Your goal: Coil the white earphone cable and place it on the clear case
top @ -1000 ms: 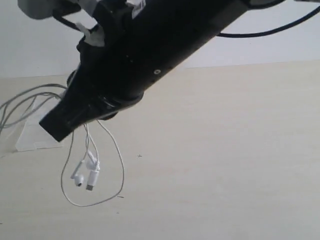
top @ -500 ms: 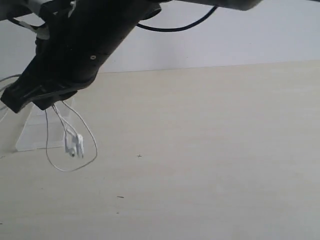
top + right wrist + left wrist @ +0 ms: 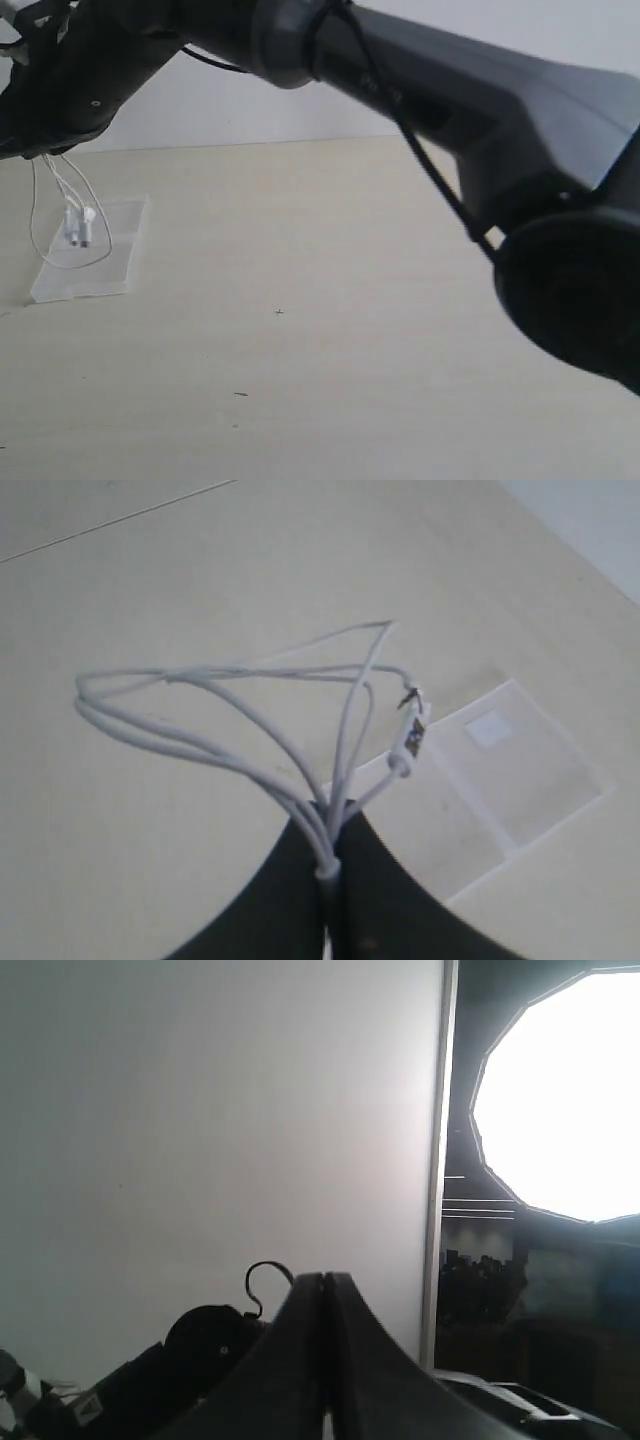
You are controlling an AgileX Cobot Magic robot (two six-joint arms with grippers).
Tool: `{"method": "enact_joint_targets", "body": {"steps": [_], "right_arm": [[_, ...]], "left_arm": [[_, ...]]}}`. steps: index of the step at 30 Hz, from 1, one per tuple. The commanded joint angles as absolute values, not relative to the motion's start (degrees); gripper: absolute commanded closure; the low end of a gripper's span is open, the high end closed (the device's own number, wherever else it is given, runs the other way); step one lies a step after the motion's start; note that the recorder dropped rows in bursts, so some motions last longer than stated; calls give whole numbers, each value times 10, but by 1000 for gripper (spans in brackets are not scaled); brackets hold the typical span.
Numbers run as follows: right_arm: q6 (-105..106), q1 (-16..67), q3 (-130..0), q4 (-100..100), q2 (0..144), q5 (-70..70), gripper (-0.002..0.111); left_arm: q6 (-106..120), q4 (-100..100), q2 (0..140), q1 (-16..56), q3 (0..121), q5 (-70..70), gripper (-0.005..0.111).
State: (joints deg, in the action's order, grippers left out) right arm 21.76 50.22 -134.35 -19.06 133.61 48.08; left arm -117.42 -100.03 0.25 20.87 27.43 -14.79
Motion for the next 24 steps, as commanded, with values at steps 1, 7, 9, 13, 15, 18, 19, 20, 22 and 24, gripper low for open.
{"method": "enact_joint_targets", "body": {"steps": [1, 7, 9, 13, 15, 18, 19, 20, 22, 24], "right_arm": [[199, 499, -1401, -170, 1391, 419, 108], [172, 486, -1438, -175, 1447, 366, 108], [165, 482, -1439, -185, 1459, 341, 108], [163, 480, -1439, -199, 1475, 294, 108], [165, 480, -1439, -208, 1487, 264, 108], [165, 480, -1439, -224, 1500, 229, 108], [164, 480, -1439, -238, 1506, 213, 108], [164, 480, -1439, -247, 1508, 204, 108], [164, 480, -1439, -265, 1517, 175, 108], [164, 480, -1439, -292, 1527, 152, 108]], "left_arm": [[-1171, -999, 0, 211, 280, -134, 107], [-1171, -999, 0, 211, 280, -134, 107], [-1171, -999, 0, 211, 280, -135, 107], [-1171, -999, 0, 211, 280, -145, 107], [-1171, -999, 0, 211, 280, -161, 107], [-1171, -999, 0, 211, 280, -167, 107], [-1171, -999, 0, 211, 280, -167, 107], [-1171, -999, 0, 211, 280, -167, 107], [-1171, -999, 0, 211, 280, -167, 107], [-1171, -999, 0, 211, 280, -167, 107]]}}
